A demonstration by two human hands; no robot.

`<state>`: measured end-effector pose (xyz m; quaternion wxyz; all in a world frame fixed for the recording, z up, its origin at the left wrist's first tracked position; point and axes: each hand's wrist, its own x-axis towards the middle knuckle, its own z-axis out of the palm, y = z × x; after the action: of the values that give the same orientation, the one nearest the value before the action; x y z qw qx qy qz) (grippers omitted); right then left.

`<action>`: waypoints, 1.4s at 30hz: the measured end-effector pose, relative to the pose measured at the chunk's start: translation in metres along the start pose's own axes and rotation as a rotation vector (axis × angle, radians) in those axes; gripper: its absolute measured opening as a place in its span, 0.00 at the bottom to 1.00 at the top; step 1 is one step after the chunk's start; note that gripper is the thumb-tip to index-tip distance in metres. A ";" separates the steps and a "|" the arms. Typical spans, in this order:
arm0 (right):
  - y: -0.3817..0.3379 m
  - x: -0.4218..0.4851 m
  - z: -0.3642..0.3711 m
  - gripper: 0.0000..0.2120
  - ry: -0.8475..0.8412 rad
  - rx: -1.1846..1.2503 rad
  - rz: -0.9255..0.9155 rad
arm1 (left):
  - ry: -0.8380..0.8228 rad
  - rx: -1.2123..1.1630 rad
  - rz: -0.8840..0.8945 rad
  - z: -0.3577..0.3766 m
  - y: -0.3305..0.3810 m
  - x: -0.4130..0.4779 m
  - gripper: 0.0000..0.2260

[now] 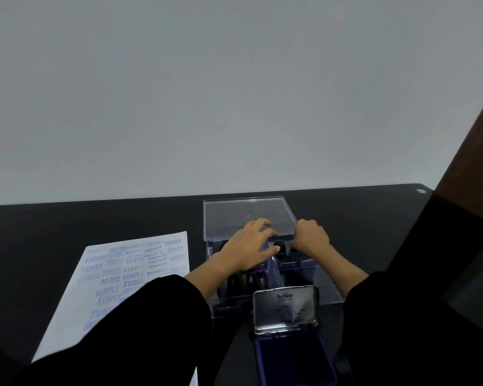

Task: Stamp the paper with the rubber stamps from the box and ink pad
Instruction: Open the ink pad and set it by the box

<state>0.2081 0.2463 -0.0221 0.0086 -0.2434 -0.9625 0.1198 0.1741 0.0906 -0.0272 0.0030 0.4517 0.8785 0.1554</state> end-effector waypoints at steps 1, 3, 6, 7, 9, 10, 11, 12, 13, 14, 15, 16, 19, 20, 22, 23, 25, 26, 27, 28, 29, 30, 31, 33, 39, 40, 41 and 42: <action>0.000 0.001 0.001 0.14 0.008 -0.007 -0.001 | -0.002 -0.002 0.003 0.000 0.000 0.000 0.21; 0.000 0.000 0.004 0.14 0.026 -0.001 -0.010 | -0.011 -0.008 0.003 -0.002 0.001 0.000 0.21; 0.001 -0.002 0.004 0.12 0.052 0.045 -0.021 | -0.038 -0.017 -0.003 -0.005 0.002 0.000 0.21; 0.001 -0.003 0.003 0.11 0.064 0.070 -0.026 | -0.045 -0.020 -0.004 -0.007 0.003 0.000 0.22; 0.001 -0.007 -0.002 0.10 0.099 0.114 -0.035 | -0.056 -0.022 -0.008 -0.011 0.005 -0.002 0.22; 0.001 -0.010 -0.006 0.10 0.119 0.130 -0.042 | -0.058 -0.022 -0.010 -0.014 0.007 -0.003 0.21; 0.002 -0.013 -0.010 0.10 0.143 0.145 -0.053 | -0.058 -0.022 -0.012 -0.016 0.010 -0.004 0.21; 0.002 -0.016 -0.013 0.10 0.169 0.163 -0.065 | -0.060 -0.022 -0.013 -0.019 0.012 -0.005 0.21; 0.002 -0.021 -0.017 0.11 0.194 0.182 -0.077 | -0.061 -0.022 -0.014 -0.023 0.015 -0.007 0.20; 0.002 -0.026 -0.022 0.12 0.223 0.201 -0.088 | -0.060 -0.021 -0.012 -0.027 0.018 -0.008 0.20; 0.002 -0.032 -0.027 0.12 0.250 0.220 -0.096 | -0.056 -0.018 -0.008 -0.031 0.022 -0.010 0.20; 0.003 -0.039 -0.032 0.12 0.278 0.242 -0.102 | -0.051 -0.016 -0.004 -0.036 0.026 -0.013 0.20; 0.004 -0.062 -0.049 0.11 0.341 0.305 -0.110 | -0.040 -0.005 0.010 -0.054 0.041 -0.022 0.19; 0.004 -0.071 -0.054 0.11 0.356 0.320 -0.111 | -0.039 -0.002 0.012 -0.060 0.046 -0.026 0.19; 0.005 -0.088 -0.065 0.11 0.381 0.349 -0.113 | -0.030 0.008 0.018 -0.072 0.056 -0.035 0.19; 0.005 -0.097 -0.070 0.11 0.392 0.362 -0.116 | -0.023 0.013 0.025 -0.078 0.061 -0.041 0.19; 0.005 -0.116 -0.077 0.11 0.409 0.373 -0.129 | -0.017 0.020 0.033 -0.088 0.072 -0.053 0.19; 0.005 -0.125 -0.080 0.11 0.412 0.378 -0.136 | -0.019 0.025 0.035 -0.092 0.076 -0.059 0.19; 0.005 -0.134 -0.083 0.11 0.411 0.382 -0.142 | -0.022 0.031 0.035 -0.095 0.081 -0.065 0.19; 0.005 -0.142 -0.085 0.11 0.408 0.383 -0.147 | -0.024 0.035 0.034 -0.097 0.085 -0.071 0.19; 0.005 -0.151 -0.086 0.11 0.403 0.382 -0.150 | -0.024 0.034 0.032 -0.098 0.088 -0.077 0.19; 0.004 -0.159 -0.086 0.11 0.399 0.385 -0.154 | -0.024 0.027 0.027 -0.099 0.091 -0.083 0.19; 0.003 -0.167 -0.086 0.10 0.395 0.392 -0.160 | -0.023 0.019 0.021 -0.099 0.093 -0.089 0.19; 0.002 -0.183 -0.084 0.09 0.385 0.407 -0.173 | -0.027 0.011 0.008 -0.097 0.098 -0.102 0.18; 0.000 -0.218 -0.058 0.09 0.296 0.441 -0.161 | -0.034 -0.025 -0.022 -0.075 0.099 -0.139 0.17; -0.001 -0.222 -0.052 0.09 0.274 0.440 -0.161 | -0.040 -0.041 -0.034 -0.069 0.097 -0.145 0.17; -0.001 -0.226 -0.045 0.09 0.252 0.434 -0.160 | -0.043 -0.060 -0.048 -0.063 0.095 -0.150 0.18; -0.003 -0.230 -0.039 0.10 0.234 0.425 -0.158 | -0.044 -0.084 -0.067 -0.056 0.093 -0.155 0.19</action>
<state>0.4126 0.1447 0.0263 0.1805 -0.1723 -0.9241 0.2895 0.3319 0.0032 0.0308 0.0461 0.4249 0.8855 0.1820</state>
